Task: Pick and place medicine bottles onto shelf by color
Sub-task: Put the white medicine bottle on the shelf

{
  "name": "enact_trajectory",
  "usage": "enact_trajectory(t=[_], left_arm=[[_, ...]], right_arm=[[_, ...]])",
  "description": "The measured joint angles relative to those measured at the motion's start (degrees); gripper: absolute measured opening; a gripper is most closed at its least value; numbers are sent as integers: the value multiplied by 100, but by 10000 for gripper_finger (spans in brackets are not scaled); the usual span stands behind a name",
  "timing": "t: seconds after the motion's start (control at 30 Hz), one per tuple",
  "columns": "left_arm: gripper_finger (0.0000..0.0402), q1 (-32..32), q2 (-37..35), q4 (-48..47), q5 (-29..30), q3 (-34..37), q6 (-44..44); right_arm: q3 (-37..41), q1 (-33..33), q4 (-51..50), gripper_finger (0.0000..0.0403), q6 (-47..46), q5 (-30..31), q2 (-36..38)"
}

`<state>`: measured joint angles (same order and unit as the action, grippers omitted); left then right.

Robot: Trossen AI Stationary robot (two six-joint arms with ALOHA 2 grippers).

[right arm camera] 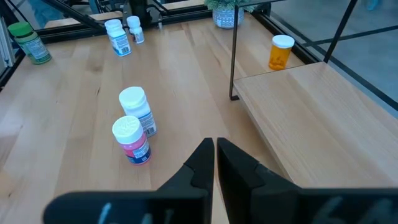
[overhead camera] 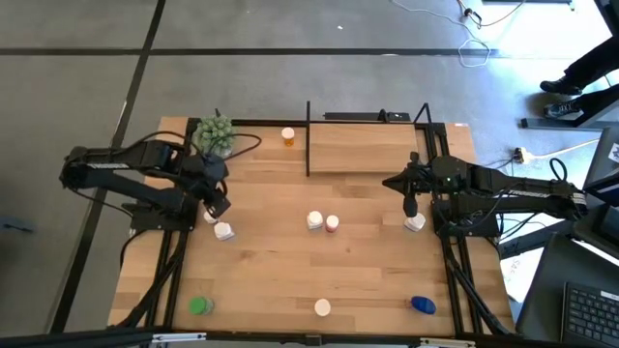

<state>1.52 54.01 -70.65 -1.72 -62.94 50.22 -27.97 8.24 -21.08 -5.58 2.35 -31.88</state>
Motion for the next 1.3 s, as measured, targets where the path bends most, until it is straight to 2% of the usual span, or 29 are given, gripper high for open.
enact_trajectory(t=[0.13, 0.23, 0.43, 0.57, 0.73, 1.1, 1.3], left_arm=[[25, 209, 47, -51, 100, 0, 578], [25, 349, 36, -59, 115, 0, 663], [26, 671, 40, -278, 70, 0, -347], [43, 779, 73, -576, 354, 0, -405], [97, 782, 117, -638, 421, 0, -322], [248, 912, 587, -588, 355, 0, -411], [302, 1102, 863, -644, 355, 0, -614]], right_arm=[[0, -1, 0, 23, 0, 0, 0], [0, 0, 0, 23, 0, 0, 0], [0, -1, 0, 23, 0, 0, 0], [0, 0, 1, 23, 0, 0, 0], [0, 1, 2, 23, 0, 0, 0], [0, 1, 1, 23, 0, 0, 2], [0, 0, 2, 23, 0, 0, 2]])
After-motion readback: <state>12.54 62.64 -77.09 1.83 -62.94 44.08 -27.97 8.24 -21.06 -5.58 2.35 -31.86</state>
